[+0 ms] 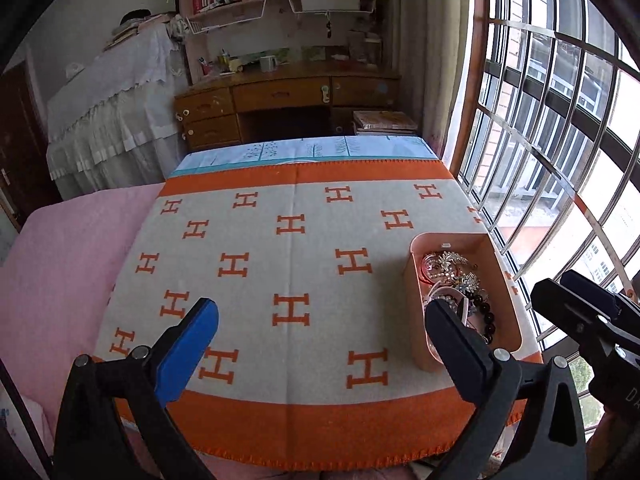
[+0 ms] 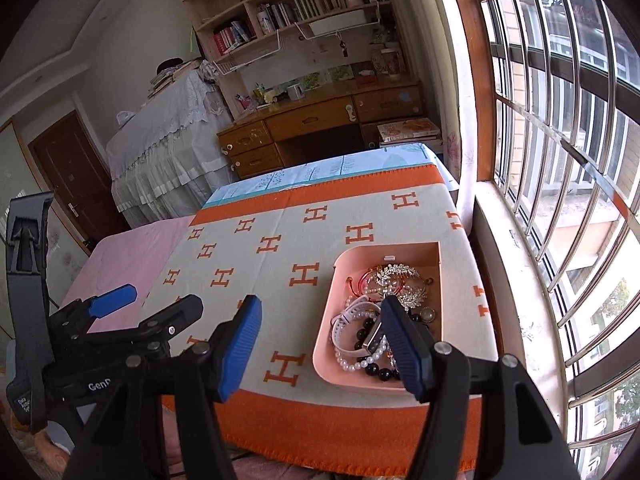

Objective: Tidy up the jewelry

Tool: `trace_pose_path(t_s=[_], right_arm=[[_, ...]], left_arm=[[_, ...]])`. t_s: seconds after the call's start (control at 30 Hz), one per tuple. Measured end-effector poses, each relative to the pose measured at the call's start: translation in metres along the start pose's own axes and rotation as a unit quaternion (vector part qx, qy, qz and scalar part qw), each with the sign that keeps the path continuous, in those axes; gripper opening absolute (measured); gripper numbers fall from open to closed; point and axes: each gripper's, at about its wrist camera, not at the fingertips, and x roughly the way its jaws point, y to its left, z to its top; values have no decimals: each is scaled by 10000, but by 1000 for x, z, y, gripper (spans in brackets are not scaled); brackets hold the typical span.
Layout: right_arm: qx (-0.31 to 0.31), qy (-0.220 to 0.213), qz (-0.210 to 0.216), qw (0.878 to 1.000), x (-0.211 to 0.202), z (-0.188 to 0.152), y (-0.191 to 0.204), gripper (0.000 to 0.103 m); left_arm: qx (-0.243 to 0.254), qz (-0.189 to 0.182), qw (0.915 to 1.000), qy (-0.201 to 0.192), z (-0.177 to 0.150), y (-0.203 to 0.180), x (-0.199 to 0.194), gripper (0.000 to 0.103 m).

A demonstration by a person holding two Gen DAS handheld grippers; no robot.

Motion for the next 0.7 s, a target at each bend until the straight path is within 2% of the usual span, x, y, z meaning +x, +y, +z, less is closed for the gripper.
trace_pose_path(t_s=[0.1, 0.3, 0.7], right_arm=[[-80, -31, -26, 10000, -2, -1, 7, 65], [-137, 29, -35, 9999, 0, -4, 15, 65], [-221, 91, -187, 9995, 4, -8, 22, 65]], left_arm=[[-11, 139, 9996, -254, -2, 1, -12, 102], [1, 172, 9982, -571, -5, 1, -30, 102], [-126, 168, 9981, -578, -7, 9, -31, 102]])
